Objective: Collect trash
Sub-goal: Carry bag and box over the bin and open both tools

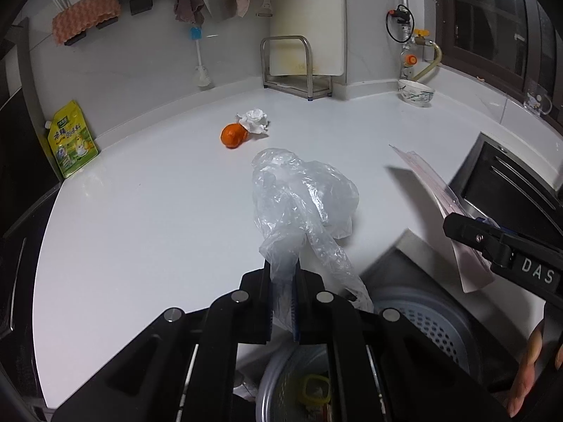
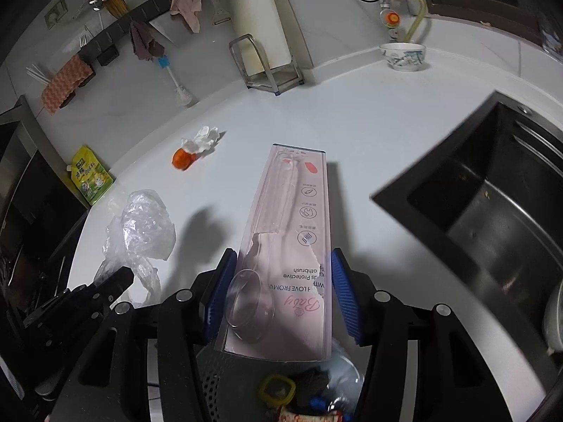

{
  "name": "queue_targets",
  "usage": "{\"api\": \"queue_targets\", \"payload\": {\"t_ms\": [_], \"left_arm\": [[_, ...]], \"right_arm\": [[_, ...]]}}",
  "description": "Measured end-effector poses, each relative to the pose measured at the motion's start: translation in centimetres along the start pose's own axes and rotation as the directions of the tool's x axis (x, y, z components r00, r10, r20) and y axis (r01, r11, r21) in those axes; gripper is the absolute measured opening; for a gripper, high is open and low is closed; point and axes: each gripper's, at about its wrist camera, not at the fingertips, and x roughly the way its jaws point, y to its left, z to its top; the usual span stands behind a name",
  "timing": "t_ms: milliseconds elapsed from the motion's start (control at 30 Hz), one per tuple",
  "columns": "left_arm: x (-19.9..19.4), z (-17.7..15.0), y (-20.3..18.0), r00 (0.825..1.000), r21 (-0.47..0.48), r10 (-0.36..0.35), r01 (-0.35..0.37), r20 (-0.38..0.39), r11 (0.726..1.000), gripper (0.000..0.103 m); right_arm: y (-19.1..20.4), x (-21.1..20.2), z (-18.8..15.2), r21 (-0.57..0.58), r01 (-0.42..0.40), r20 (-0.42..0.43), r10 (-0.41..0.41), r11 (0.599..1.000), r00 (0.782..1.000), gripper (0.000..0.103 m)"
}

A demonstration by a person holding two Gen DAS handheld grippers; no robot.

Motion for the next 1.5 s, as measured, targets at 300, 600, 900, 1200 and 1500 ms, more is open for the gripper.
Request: {"api": "queue_targets", "payload": {"t_ms": [300,600,900,1200,1500], "left_arm": [[-4.1,-4.7,-1.2,0.999,0.038,-0.043,0.042,0.031,0.998,0.008],[-6.0,-7.6,-1.7,0.997,0.061,-0.078,0.076,0.029,0.995,0.008],[-6.5,-9.7,-1.8,0.996,0.071,-0.088,0.088,-0.006,0.994,0.008],[-5.4,-11.2,-1.7,0.992,0.054,-0.099,0.104,-0.076,0.993,0.008],[-4.3,-11.7,-1.7,0.988,0.046,-0.098,0.105,-0.122,0.993,0.008]], "right_arm": [[1.6,-4.8,-6.0,0.003,0.031,0.022,-0.031,1.000,0.999,0.053],[2.0,-8.1,-10.4,0.000,0.066,0.022,-0.066,0.998,0.998,0.053],[2.0,-9.0,-13.2,-0.011,0.088,0.001,-0.088,0.996,0.996,0.053],[2.6,-8.0,-15.1,-0.058,0.116,-0.027,-0.118,0.992,0.993,0.053],[2.8,-6.0,-16.0,-0.145,0.200,-0.036,-0.207,0.969,0.978,0.048]]}}
